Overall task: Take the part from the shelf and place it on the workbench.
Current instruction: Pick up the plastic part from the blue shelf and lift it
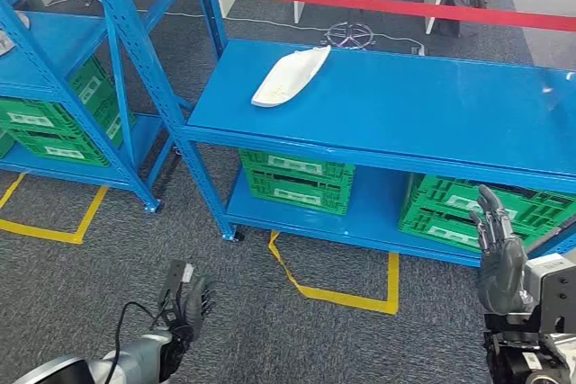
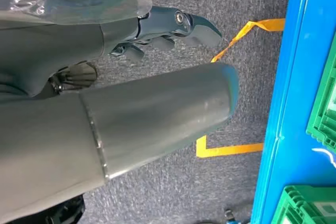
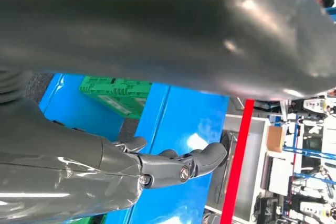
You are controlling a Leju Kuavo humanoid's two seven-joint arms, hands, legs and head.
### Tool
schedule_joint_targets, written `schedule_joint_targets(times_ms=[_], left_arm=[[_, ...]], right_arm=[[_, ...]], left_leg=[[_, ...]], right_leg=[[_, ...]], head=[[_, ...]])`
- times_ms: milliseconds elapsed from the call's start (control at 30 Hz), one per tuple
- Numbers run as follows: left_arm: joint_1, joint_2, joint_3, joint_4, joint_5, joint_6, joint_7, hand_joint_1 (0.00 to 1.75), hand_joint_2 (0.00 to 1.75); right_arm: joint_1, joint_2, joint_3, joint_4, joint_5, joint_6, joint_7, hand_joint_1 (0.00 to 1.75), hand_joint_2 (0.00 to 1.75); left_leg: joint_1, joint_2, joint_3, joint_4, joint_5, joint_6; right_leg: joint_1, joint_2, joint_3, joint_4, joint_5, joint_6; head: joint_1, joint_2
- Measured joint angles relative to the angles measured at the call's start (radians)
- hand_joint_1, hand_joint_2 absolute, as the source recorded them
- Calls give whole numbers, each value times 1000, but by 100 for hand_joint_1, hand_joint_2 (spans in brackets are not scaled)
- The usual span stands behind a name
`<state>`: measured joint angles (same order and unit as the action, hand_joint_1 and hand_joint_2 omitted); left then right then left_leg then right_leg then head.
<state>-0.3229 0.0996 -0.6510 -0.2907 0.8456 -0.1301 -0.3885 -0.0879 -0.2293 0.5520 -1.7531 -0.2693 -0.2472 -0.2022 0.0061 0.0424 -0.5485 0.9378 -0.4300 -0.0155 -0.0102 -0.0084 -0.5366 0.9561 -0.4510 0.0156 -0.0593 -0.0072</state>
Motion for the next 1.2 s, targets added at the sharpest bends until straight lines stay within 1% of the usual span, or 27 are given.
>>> schedule_joint_targets(times_ms=[433, 733, 1067, 1200], left_arm=[[0, 0, 0, 0, 11, -8, 1, 0, 0], [0, 0, 0, 0, 19, -4, -2, 0, 0], [1, -1, 0, 0, 42, -13, 22, 0, 0], [0, -3, 0, 0, 35, 9, 21, 0, 0]], right_arm=[[-11, 0, -2, 1, -3, 3, -1, 0, 0], [-19, 0, -1, 15, -3, -1, -21, 0, 0], [-36, 0, 1, 40, -23, -14, -37, 0, 0], [-55, 0, 6, 50, -30, -25, -40, 0, 0]], left_leg=[[0, 0, 0, 0, 0, 0], [0, 0, 0, 0, 0, 0], [0, 0, 0, 0, 0, 0], [0, 0, 0, 0, 0, 0]], right_leg=[[0, 0, 0, 0, 0, 0], [0, 0, 0, 0, 0, 0], [0, 0, 0, 0, 0, 0], [0, 0, 0, 0, 0, 0]], head=[[0, 0], [0, 0], [0, 0], [0, 0]])
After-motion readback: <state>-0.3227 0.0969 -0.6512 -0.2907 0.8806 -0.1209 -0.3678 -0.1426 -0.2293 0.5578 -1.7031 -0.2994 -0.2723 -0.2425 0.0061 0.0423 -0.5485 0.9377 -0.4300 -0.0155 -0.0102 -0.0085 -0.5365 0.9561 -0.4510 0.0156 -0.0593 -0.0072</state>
